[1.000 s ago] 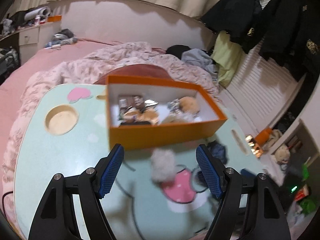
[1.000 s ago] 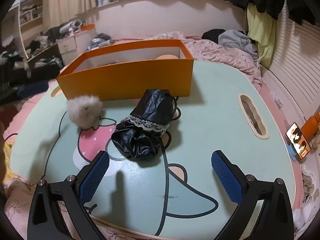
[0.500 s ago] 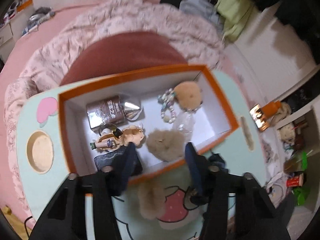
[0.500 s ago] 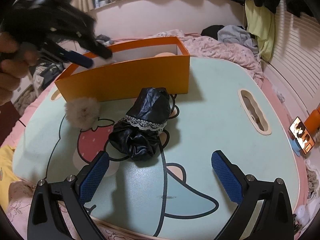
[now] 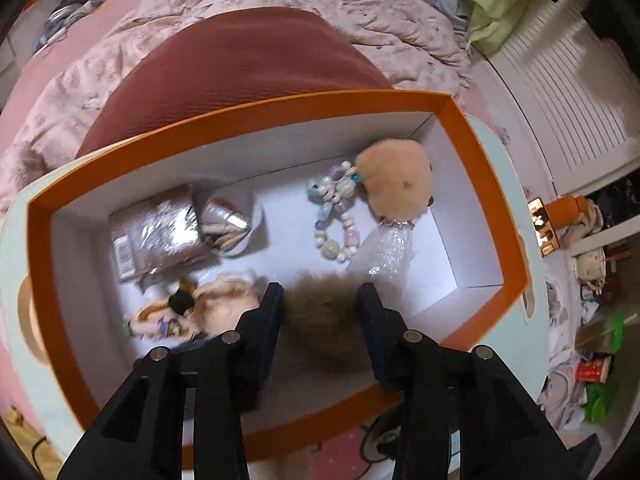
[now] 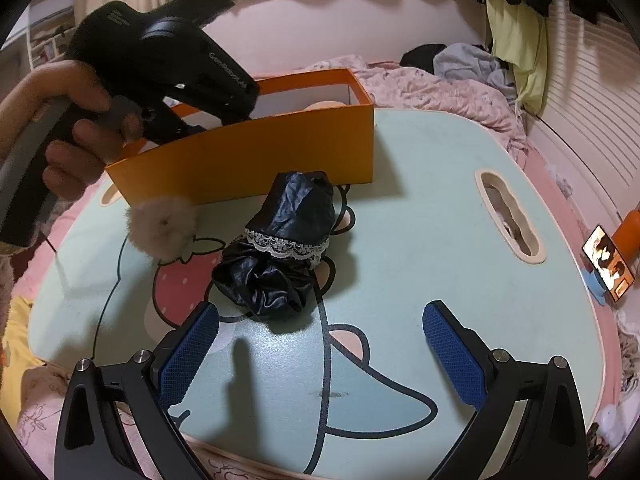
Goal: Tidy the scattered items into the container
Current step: 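Grasp the brown fluffy pompom in the box with the left gripper, lift out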
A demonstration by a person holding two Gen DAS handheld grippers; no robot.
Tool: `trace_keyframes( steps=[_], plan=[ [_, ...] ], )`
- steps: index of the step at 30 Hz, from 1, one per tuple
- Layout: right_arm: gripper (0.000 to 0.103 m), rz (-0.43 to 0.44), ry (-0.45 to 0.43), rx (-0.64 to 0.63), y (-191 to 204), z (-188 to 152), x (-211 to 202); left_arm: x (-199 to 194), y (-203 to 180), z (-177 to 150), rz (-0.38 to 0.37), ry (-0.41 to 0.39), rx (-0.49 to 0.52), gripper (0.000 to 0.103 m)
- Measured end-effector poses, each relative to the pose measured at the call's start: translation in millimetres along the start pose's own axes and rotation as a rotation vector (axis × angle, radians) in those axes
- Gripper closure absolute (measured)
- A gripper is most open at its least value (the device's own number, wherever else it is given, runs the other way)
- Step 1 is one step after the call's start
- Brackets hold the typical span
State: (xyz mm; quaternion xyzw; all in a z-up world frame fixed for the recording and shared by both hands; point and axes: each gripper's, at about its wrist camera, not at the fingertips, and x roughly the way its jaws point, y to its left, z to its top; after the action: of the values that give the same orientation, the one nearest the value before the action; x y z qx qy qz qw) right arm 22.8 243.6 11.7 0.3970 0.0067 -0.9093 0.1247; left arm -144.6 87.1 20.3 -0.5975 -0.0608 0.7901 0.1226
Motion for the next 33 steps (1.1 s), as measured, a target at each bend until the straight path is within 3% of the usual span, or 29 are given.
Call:
trace_keyframes(
  steps=[5, 8, 15, 20, 24, 28, 31, 33],
  plan=[
    [0.001, 0.0, 0.001, 0.0, -1.4, -0.2, 0.1, -0.7, 5.5, 5.2, -0.036, -0.003, -0.019, 0.081],
    [0.001, 0.002, 0.002, 0.003, -2.9, 0.6, 0.6, -18.0, 4.6, 3.9, -0.033, -0.04, 0.011, 0.086],
    [0.001, 0.002, 0.006, 0.006, -4.8, 1.4, 2.3, -92.1, 11.3, -2.6, -0.135, -0.205, 0.016, 0.087],
    [0.001, 0.002, 0.007, 0.006, -4.5, 1.4, 2.7, -129.6, 17.8, -35.1, -0.18, -0.297, 0.046, 0.087],
    [0.001, -0.001, 0.009, 0.005, -5.2, 2.0, 3.2, -123.0, 36.4, -71.0, -0.191, -0.321, 0.016, 0.087],
    [0.001, -0.004, 0.011, 0.002, -3.8, 1.1, 3.9, -103.1, 58.4, -105.4, -0.154, -0.378, -0.063, 0.087],
    [0.0, -0.008, 0.012, 0.001, -3.1, 1.8, 4.2, -93.3, 69.1, -119.1, -0.125, -0.44, -0.116, 0.087],
    [0.001, -0.009, 0.012, 0.0, -2.9, 2.8, 4.7, -83.3, 78.0, -127.0, -0.143, -0.457, -0.163, 0.087]
  ],
)
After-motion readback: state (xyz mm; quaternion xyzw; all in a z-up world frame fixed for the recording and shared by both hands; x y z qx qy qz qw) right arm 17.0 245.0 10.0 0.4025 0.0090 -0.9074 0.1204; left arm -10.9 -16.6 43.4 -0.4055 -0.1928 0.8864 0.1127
